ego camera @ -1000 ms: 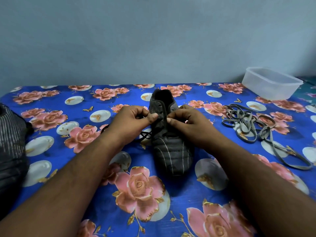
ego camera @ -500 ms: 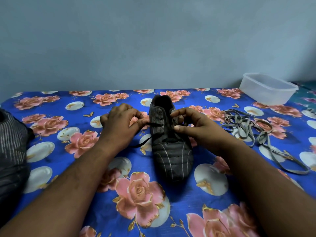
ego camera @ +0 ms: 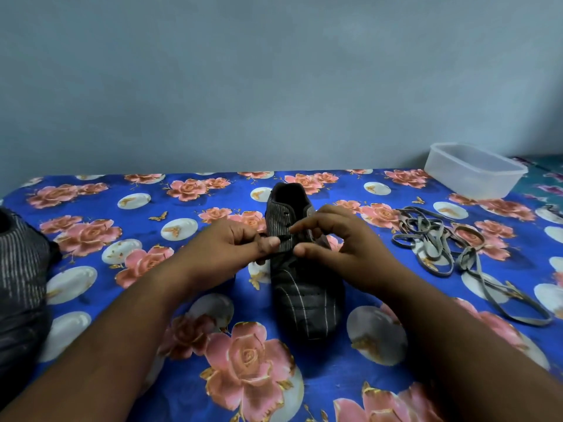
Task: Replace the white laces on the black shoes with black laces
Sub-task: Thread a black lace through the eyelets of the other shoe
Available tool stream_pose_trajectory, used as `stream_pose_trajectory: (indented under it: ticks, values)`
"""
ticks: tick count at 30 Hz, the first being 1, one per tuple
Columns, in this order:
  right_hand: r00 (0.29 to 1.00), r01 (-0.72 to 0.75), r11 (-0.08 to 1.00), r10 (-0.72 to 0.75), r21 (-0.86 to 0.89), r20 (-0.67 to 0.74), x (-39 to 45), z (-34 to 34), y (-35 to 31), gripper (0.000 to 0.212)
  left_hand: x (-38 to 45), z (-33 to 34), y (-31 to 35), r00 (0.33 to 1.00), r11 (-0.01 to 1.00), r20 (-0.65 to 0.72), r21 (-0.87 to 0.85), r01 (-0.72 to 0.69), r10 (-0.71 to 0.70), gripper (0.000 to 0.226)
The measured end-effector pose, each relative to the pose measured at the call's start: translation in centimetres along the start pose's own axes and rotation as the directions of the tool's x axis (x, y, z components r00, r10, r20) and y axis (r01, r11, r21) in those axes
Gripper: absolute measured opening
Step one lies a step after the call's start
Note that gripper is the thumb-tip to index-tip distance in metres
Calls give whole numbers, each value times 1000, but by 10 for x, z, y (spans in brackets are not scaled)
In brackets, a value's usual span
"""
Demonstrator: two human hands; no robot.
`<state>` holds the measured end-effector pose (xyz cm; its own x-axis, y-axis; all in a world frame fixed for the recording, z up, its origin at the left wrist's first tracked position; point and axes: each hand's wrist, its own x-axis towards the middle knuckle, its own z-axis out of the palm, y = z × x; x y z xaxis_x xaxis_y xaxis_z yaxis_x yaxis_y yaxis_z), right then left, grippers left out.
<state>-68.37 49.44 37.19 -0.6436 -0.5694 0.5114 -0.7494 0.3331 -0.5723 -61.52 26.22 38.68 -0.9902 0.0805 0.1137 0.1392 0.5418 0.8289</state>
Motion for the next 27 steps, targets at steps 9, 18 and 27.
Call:
stream_pose_trajectory:
  ticks: [9, 18, 27]
  values:
    - [989, 109, 956, -132, -272, -65, 2, 16, -12, 25, -8, 7, 20, 960, 906, -72, -317, -279, 271, 37]
    - [994, 29, 959, 1, 281, -106, 2, -2, -18, 5, 11, 25, -10, 955, 953, -43, -56, -297, 295, 22]
    - [939, -43, 440, 325, 897, -115, 5, -35, -5, 22, 5, 30, -4, 968, 965, -14, -72, -252, 251, 5]
